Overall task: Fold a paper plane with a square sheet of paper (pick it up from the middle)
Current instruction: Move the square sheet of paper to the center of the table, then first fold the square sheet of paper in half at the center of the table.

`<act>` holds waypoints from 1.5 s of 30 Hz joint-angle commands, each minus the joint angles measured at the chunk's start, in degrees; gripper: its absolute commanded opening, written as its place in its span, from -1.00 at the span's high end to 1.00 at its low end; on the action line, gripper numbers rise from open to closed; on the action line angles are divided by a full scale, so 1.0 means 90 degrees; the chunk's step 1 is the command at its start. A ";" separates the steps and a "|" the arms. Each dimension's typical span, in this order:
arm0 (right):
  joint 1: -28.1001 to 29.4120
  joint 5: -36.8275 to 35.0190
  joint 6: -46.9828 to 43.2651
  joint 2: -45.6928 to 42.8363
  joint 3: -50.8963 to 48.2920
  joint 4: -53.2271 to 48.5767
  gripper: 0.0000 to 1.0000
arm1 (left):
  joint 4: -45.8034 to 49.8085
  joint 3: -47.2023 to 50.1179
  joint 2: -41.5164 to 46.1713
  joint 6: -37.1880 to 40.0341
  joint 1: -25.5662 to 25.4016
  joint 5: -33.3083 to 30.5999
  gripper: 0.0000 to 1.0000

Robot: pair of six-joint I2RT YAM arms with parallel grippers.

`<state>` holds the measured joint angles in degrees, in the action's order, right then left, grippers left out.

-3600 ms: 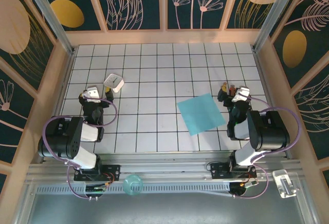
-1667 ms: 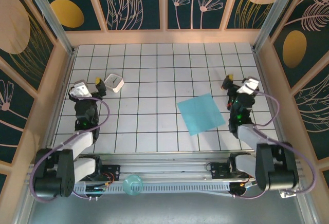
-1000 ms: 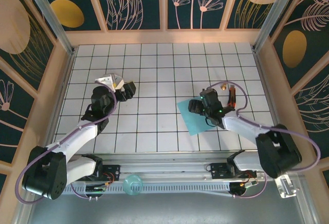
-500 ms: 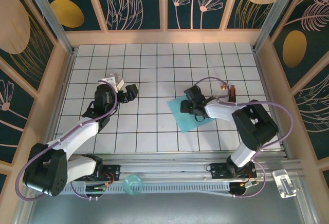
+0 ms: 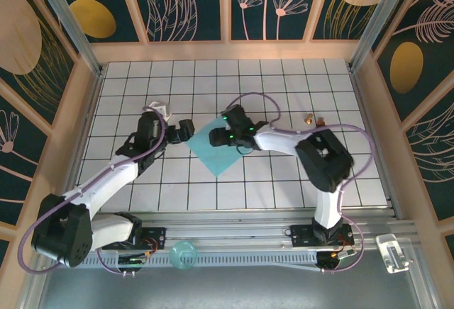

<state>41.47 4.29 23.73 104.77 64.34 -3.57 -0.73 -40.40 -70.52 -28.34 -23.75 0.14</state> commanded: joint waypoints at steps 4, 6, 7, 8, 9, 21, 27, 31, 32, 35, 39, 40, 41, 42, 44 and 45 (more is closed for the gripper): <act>-0.1543 0.0223 -0.0270 -0.2062 -0.1327 -0.0004 -0.79 | 0.1755 -0.1615 -0.1822 0.1104 -0.1119 -0.0285 -0.97; -0.1846 0.0202 -0.0312 -0.2506 -0.1680 0.0045 -0.96 | 0.2225 -0.2143 -0.2391 0.1452 -0.1208 -0.0296 -0.98; -0.1970 0.0229 -0.0315 -0.2720 -0.1879 0.0125 -0.98 | 0.2418 -0.2352 -0.2659 0.1633 -0.1212 -0.0311 -0.98; -0.2062 0.0277 -0.0307 -0.2914 -0.2072 0.0215 -0.98 | 0.2575 -0.2572 -0.2909 0.1816 -0.1216 -0.0321 -0.98; -0.2120 0.0327 -0.0311 -0.3103 -0.2240 0.0284 -0.98 | 0.2787 -0.2796 -0.3144 0.1983 -0.1212 -0.0275 -0.98; -0.2292 0.0328 -0.0492 -0.3345 -0.2812 0.0459 -0.98 | 0.4630 -0.5100 -0.5330 0.3527 -0.1327 -0.0052 -0.98; -0.2397 0.0333 -0.0501 -0.3370 -0.2929 0.0505 -0.98 | 0.5092 -0.5667 -0.5715 0.3775 -0.1421 0.0144 -0.98; -0.2411 0.0343 -0.0482 -0.3348 -0.2939 0.0505 -0.98 | 0.5276 -0.5824 -0.5863 0.3832 -0.1469 0.0186 -0.98; -0.2411 0.0339 -0.0483 -0.3350 -0.2930 0.0504 -0.98 | 0.5285 -0.5841 -0.5884 0.3826 -0.1480 0.0216 -0.98; -0.2428 0.0321 -0.0488 -0.3350 -0.2928 0.0490 -0.98 | 0.5313 -0.5891 -0.5919 0.3844 -0.1494 0.0345 -0.98; -0.2425 0.0333 -0.0456 -0.3350 -0.2942 0.0486 -0.98 | 0.5433 -0.6004 -0.6107 0.3880 -0.1507 0.0167 -0.98; -0.2427 0.0333 -0.0454 -0.3350 -0.2939 0.0476 -0.98 | 0.5478 -0.6064 -0.6175 0.3876 -0.1507 0.0131 -0.98; -0.2422 0.0333 -0.0448 -0.3350 -0.2940 0.0481 -0.98 | 0.5481 -0.6088 -0.6234 0.3887 -0.1511 0.0124 -0.98; -0.2430 0.0338 -0.0434 -0.3350 -0.2948 0.0475 -0.98 | 0.5499 -0.6103 -0.6276 0.3899 -0.1515 0.0089 -0.98; -0.2423 0.0352 -0.0415 -0.3379 -0.2964 0.0477 -0.98 | 0.5511 -0.6117 -0.6347 0.3928 -0.1527 0.0110 -0.98; -0.2423 0.0353 -0.0405 -0.3389 -0.2974 0.0471 -0.98 | 0.5518 -0.6107 -0.6368 0.3927 -0.1532 0.0109 -0.97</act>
<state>20.01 6.68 20.01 75.64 38.54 -0.19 46.37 -94.72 -125.32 5.80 -37.08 1.48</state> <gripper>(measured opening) 0.990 0.988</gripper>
